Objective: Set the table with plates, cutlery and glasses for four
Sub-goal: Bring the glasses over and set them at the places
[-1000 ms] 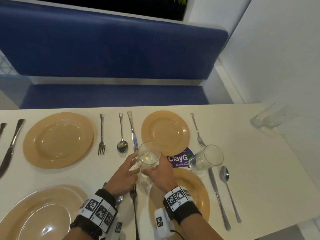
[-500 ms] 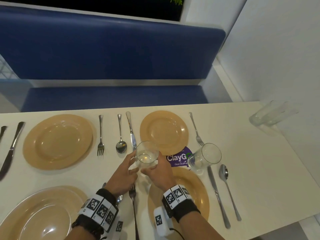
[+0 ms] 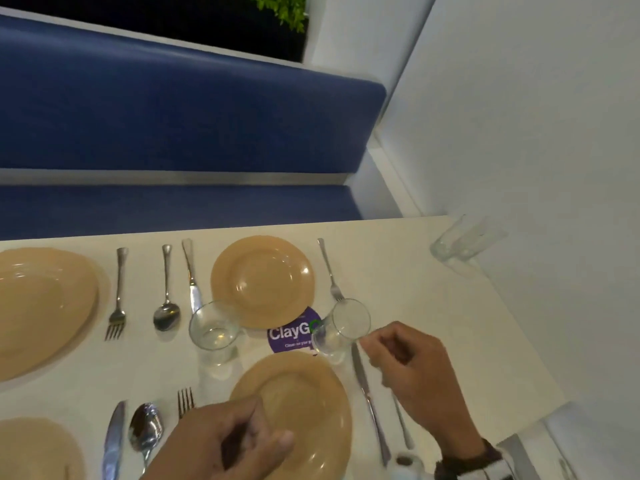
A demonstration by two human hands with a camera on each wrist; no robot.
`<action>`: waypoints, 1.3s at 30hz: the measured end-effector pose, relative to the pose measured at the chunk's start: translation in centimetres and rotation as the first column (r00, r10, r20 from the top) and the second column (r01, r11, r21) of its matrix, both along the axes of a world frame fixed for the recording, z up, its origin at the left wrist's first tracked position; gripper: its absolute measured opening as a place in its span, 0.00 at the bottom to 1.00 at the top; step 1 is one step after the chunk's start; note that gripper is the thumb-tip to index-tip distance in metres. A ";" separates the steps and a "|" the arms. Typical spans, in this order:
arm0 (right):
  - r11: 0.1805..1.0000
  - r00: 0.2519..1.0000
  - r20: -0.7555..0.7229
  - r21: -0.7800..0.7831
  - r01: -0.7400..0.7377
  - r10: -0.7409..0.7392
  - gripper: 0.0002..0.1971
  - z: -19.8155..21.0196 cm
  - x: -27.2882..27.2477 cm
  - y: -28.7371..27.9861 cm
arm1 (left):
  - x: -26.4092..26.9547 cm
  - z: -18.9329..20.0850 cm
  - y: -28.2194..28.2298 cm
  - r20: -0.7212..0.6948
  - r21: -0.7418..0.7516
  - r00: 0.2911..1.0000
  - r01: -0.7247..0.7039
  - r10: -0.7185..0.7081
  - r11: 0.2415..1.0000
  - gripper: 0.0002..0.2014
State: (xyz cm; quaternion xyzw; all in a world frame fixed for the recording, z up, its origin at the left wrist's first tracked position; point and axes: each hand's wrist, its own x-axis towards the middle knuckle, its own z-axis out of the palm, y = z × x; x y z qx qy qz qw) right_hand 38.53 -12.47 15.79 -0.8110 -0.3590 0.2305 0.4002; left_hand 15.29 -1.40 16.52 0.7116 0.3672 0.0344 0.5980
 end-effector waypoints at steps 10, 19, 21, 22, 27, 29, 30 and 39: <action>0.839 0.883 0.146 -0.273 0.470 -0.447 0.12 -8.5 32.4 -6.5 | 19.9 -4.1 -7.6 0.114 -0.122 0.979 0.180 -0.167 0.976 0.14; 0.848 0.850 -0.099 -0.197 0.492 -0.517 0.41 -14.5 51.7 -5.9 | 41.1 -11.7 -7.1 -0.145 0.209 0.987 0.093 -0.063 0.974 0.08; 0.873 0.864 -0.146 -0.175 0.456 -0.481 0.46 -15.6 53.4 -5.0 | 45.5 -12.0 -6.2 -0.172 0.231 0.985 0.068 -0.028 0.971 0.06; 0.884 0.871 -0.167 -0.162 0.438 -0.462 0.49 -16.3 54.2 -4.6 | 47.5 -12.2 -5.7 -0.177 0.229 0.984 0.045 -0.004 0.973 0.06; 0.929 0.898 -0.255 -0.003 0.371 -0.359 0.55 -18.7 56.5 -1.7 | 55.3 -12.7 -4.2 -0.183 0.241 0.981 -0.011 0.057 0.971 0.16; 0.926 0.898 -0.277 0.060 0.372 -0.343 0.51 -19.3 57.1 -0.7 | 57.7 -13.1 -3.7 -0.175 0.248 0.982 -0.025 0.070 0.969 0.21; 0.921 0.899 -0.277 0.093 0.377 -0.340 0.47 -19.7 57.4 -0.3 | 58.7 -13.2 -3.4 -0.168 0.246 0.983 -0.035 0.078 0.969 0.23; 0.904 0.899 -0.239 0.137 0.406 -0.367 0.39 -19.8 54.5 -4.1 | 66.1 -17.7 -1.0 0.048 0.108 0.989 -0.144 0.140 0.984 0.57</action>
